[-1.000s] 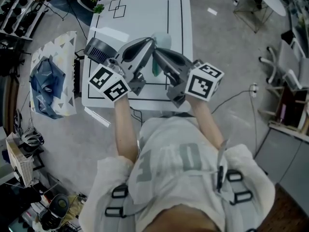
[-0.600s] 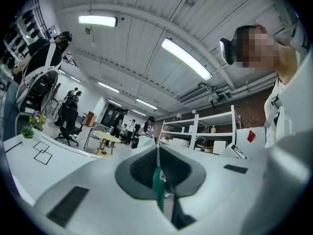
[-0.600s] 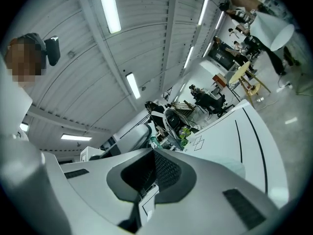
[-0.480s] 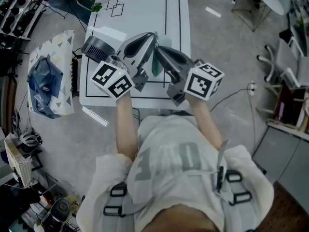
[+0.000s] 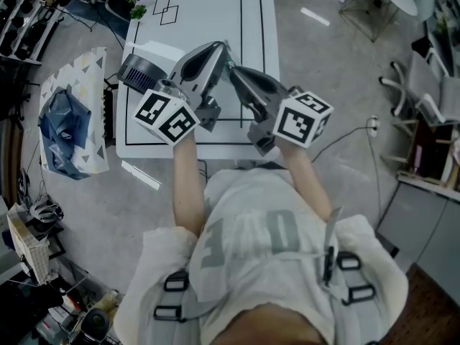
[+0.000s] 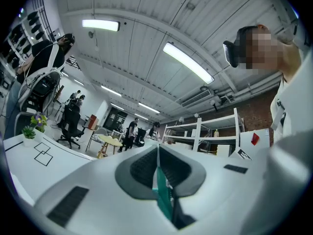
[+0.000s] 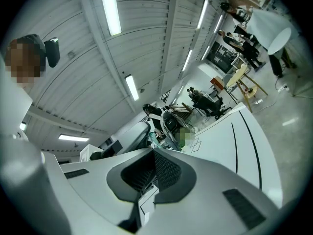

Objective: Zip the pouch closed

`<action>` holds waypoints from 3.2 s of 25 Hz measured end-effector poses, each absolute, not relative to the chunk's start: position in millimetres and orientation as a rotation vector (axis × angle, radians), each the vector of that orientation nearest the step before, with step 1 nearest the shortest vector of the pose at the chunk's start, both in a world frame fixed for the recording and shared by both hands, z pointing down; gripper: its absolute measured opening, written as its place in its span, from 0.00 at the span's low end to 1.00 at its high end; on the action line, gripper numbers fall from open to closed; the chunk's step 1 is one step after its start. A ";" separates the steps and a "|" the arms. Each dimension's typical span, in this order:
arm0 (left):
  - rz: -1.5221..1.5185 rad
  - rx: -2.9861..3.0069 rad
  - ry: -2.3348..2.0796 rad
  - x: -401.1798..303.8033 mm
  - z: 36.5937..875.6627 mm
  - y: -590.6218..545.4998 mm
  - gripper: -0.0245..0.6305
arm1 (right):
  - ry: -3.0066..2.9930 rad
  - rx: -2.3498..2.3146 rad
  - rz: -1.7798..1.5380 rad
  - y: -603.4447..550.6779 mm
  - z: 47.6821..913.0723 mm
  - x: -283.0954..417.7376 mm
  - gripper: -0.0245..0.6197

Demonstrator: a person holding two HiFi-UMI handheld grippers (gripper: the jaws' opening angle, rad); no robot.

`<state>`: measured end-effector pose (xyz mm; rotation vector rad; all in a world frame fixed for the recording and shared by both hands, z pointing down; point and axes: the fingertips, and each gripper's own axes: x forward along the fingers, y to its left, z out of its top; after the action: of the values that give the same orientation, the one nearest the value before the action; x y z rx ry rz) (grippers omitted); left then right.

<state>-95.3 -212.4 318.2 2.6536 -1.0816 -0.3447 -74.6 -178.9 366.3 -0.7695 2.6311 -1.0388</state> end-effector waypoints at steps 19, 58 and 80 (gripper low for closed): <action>-0.358 2.642 -1.291 -125.3 296.3 -238.1 0.06 | 2.647 -0.843 -1.112 -174.9 396.6 -68.2 0.05; -0.108 2.360 -1.581 -179.6 391.1 -229.9 0.06 | 2.940 -1.373 -0.848 -196.3 476.7 -20.6 0.05; -0.050 2.045 -1.596 -210.3 495.2 -165.2 0.24 | 3.041 -1.352 -1.119 -128.1 548.6 -28.6 0.16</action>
<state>-210.3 -165.2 495.2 2.0448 -1.5965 -0.0504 -28.6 -128.1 548.6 -1.3524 3.0409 -1.1190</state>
